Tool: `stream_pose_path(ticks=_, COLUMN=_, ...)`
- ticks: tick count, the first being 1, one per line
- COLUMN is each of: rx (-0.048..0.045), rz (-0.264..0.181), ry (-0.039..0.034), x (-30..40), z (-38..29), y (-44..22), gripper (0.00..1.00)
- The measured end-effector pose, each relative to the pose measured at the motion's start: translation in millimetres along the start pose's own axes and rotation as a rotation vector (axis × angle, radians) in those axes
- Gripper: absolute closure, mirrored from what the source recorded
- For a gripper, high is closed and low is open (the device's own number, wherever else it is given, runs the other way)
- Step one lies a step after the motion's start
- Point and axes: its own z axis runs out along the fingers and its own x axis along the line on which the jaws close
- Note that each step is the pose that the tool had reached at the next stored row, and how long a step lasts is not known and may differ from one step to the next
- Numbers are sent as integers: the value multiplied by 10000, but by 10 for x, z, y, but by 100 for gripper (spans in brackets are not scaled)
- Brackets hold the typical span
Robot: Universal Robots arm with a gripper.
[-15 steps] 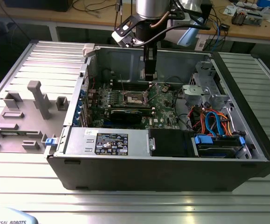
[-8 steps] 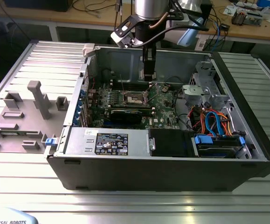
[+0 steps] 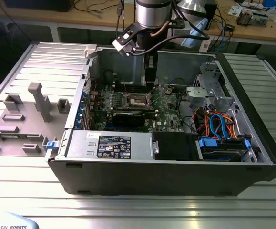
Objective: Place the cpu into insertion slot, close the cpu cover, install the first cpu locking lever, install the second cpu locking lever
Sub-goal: 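Place the cpu into insertion slot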
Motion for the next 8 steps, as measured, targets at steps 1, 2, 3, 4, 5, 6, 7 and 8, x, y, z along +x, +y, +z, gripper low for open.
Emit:
stream_pose_path(ticks=1, rx=0, rz=3, ry=0, x=0, z=11, y=-1, gripper=46)
stream_pose_path(ticks=2, rx=0, rz=4, ry=-1, x=0, z=16, y=-1, gripper=46)
stream_pose_path(ticks=3, rx=1, rz=4, ry=-4, x=0, z=18, y=-1, gripper=46)
stream_pose_path(ticks=4, rx=2, rz=4, ry=-4, x=-1, z=18, y=-2, gripper=46)
stream_pose_path(ticks=5, rx=1, rz=4, ry=-2, x=-1, z=19, y=-2, gripper=46)
stream_pose_path(ticks=6, rx=0, rz=4, ry=-4, x=-1, z=20, y=-2, gripper=46)
stream_pose_path(ticks=7, rx=-1, rz=3, ry=-6, x=0, z=20, y=-2, gripper=46)
stream_pose_path(ticks=8, rx=0, rz=3, ry=-7, x=0, z=20, y=-2, gripper=46)
